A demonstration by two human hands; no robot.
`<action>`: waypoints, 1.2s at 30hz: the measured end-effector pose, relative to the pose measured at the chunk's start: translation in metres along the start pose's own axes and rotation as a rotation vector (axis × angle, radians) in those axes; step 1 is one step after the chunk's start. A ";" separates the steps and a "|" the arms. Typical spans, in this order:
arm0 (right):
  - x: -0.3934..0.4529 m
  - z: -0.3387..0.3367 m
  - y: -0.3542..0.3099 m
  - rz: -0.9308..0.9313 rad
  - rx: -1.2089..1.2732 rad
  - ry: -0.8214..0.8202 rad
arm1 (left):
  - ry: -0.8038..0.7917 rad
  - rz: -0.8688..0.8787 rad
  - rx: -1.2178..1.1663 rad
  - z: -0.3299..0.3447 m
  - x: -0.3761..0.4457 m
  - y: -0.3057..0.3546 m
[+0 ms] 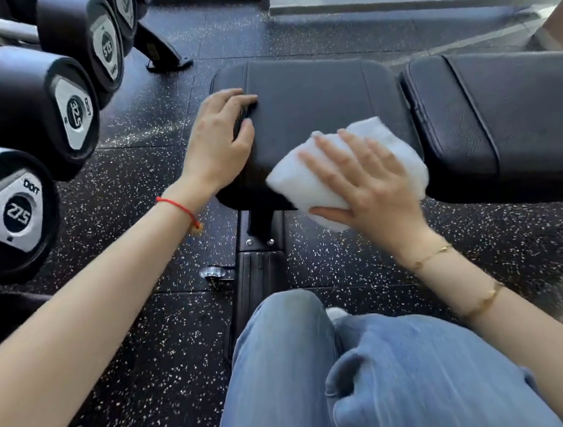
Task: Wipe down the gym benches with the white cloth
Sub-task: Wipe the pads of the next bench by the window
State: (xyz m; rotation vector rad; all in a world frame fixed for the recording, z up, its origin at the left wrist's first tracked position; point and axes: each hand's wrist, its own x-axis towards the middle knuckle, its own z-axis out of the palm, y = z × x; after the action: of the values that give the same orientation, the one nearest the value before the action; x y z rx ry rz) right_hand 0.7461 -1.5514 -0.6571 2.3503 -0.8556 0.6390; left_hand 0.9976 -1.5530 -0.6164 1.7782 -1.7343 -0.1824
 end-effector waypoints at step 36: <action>0.027 0.010 -0.047 -0.003 -0.121 0.036 | 0.078 -0.006 -0.073 0.003 0.000 -0.002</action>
State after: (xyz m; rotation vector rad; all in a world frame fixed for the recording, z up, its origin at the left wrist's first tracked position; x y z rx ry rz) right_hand 0.7997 -1.5389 -0.6637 2.2254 -0.8506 0.6092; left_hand 0.9978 -1.5546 -0.6202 1.7155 -1.6475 -0.1744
